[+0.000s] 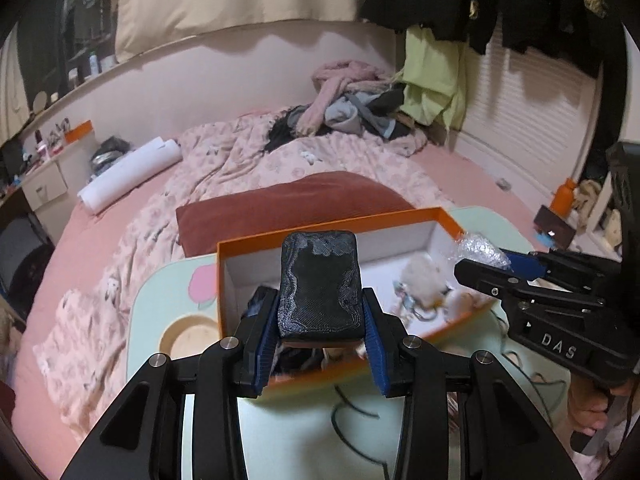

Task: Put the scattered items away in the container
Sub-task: 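Lower plastic bag and black case into the orange box, opening both grippers, then withdraw both grippers from the box back over the table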

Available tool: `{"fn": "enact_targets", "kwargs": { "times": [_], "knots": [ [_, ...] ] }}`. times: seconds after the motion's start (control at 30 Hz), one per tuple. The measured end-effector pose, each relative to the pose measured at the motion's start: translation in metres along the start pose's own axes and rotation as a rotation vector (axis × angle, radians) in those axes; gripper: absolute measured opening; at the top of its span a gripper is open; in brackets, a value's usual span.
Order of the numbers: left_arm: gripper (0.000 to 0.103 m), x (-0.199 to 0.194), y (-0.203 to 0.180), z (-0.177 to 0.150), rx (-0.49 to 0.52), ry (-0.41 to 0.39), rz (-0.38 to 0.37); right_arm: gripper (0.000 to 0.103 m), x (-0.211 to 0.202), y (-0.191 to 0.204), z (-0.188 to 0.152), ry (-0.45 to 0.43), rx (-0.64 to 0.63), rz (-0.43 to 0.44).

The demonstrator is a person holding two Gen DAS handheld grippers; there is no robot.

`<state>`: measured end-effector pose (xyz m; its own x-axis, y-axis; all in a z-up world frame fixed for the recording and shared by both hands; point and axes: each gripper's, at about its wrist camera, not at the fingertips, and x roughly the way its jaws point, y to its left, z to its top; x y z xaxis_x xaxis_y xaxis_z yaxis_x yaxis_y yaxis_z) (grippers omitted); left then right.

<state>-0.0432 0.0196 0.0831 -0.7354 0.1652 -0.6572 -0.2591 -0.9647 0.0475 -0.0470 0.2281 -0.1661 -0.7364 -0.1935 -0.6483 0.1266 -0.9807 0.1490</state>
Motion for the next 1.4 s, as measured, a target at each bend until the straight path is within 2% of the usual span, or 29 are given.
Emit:
{"fn": "enact_targets", "kwargs": {
  "times": [0.23,0.3,0.33,0.4,0.47,0.5,0.53,0.63,0.7,0.83,1.03,1.13,1.27,1.33,1.4],
  "knots": [
    [0.038,0.025,-0.001,-0.002,-0.026,0.048,0.012,0.032,0.035,-0.002,0.005,0.076,-0.005,-0.043],
    [0.051,0.025,0.001,-0.004,-0.041,0.050,0.007,0.032,0.039,-0.004,0.004,0.087,0.009,-0.048],
    [0.054,0.023,0.001,-0.005,-0.045,0.046,0.004,0.032,0.039,-0.005,0.004,0.083,0.017,-0.043],
    [0.070,0.017,0.002,-0.008,-0.047,0.027,0.000,0.034,0.036,-0.006,0.003,0.068,0.024,-0.032],
    [0.081,0.009,0.002,-0.010,-0.047,0.008,0.003,0.045,0.029,-0.008,0.001,0.046,0.043,-0.028],
    [0.082,0.005,0.003,-0.011,-0.047,-0.003,0.005,0.057,0.027,-0.009,0.003,0.037,0.051,-0.026],
    [0.083,0.000,0.003,-0.011,-0.047,-0.010,0.005,0.066,0.023,-0.009,0.002,0.024,0.061,-0.027],
    [0.084,-0.013,0.003,-0.015,-0.051,-0.021,-0.004,0.067,0.008,-0.005,0.001,-0.011,0.062,-0.027],
    [0.091,-0.023,0.002,-0.022,-0.050,-0.021,-0.009,0.067,-0.002,-0.002,-0.003,-0.026,0.051,-0.029],
    [0.094,-0.041,-0.006,-0.043,-0.011,-0.008,0.011,0.067,-0.023,0.002,-0.022,-0.032,0.035,-0.026],
    [0.095,-0.040,-0.014,-0.095,0.025,0.096,0.062,0.067,-0.035,-0.007,-0.069,0.078,0.054,-0.025],
    [0.095,-0.034,-0.013,-0.114,0.010,0.140,0.075,0.067,-0.036,-0.011,-0.094,0.119,0.048,-0.062],
    [0.095,-0.018,-0.010,-0.130,-0.019,0.210,0.093,0.067,-0.035,-0.010,-0.118,0.165,0.008,-0.096],
    [0.102,-0.014,-0.006,-0.133,-0.043,0.221,0.073,0.067,-0.031,-0.009,-0.124,0.191,-0.006,-0.102],
    [0.103,-0.014,-0.005,-0.134,-0.046,0.223,0.071,0.070,-0.029,-0.008,-0.126,0.189,-0.019,-0.121]
  ]
}}
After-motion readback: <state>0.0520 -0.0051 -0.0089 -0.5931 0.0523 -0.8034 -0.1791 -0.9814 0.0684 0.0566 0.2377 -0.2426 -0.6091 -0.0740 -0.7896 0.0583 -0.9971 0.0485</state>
